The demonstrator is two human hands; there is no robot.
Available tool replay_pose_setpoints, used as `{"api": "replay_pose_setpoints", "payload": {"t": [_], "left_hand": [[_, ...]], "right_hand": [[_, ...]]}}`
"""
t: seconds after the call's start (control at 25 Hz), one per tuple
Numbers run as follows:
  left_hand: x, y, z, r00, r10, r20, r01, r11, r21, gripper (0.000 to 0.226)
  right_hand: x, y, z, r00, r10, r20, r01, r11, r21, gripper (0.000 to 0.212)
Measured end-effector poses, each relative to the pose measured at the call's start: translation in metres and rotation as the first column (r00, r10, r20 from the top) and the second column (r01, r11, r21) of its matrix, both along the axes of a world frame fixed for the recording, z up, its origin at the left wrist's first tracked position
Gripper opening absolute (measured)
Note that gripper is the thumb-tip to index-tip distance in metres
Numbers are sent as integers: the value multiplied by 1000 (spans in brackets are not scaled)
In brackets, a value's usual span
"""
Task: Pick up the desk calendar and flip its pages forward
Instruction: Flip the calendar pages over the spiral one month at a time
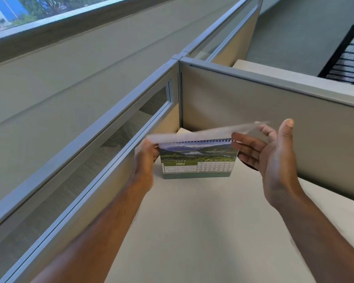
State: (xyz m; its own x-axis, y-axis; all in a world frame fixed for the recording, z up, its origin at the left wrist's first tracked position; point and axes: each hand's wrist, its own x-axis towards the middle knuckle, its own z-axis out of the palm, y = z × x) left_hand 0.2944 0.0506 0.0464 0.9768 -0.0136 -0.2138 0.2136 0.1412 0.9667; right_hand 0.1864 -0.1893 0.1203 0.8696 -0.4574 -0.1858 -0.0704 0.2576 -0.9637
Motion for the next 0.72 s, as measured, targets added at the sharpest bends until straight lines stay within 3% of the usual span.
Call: {"api": "replay_pose_setpoints", "payload": {"t": [0.2, 0.32, 0.4, 0.48, 0.56, 0.64, 0.72], "left_hand": [[2, -5, -5, 999, 9, 42, -11, 998, 60, 8], [0, -13, -7, 995, 70, 78, -76, 994, 78, 15], [0, -17, -8, 990, 123, 67, -129, 988, 88, 19], [2, -20, -9, 987, 159, 39, -161, 984, 71, 18], [3, -23, -9, 984, 176, 9, -176, 982, 65, 17], [4, -24, -8, 983, 183, -3, -182, 979, 90, 16], [4, -24, -5, 983, 184, 12, -184, 978, 97, 17]], "right_hand": [[25, 17, -11, 997, 40, 71, -31, 991, -128, 44], [31, 21, -27, 991, 88, 99, -69, 981, -183, 48], [30, 21, -41, 985, 156, 70, -128, 943, -308, 51], [27, 20, -53, 982, 190, -9, -166, 833, -528, 50], [26, 17, -62, 981, 174, -85, -174, 598, -783, 49], [26, 15, -69, 971, 199, -130, -202, 400, -894, 53], [25, 12, -71, 966, 211, -152, -214, 312, -926, 56]]}}
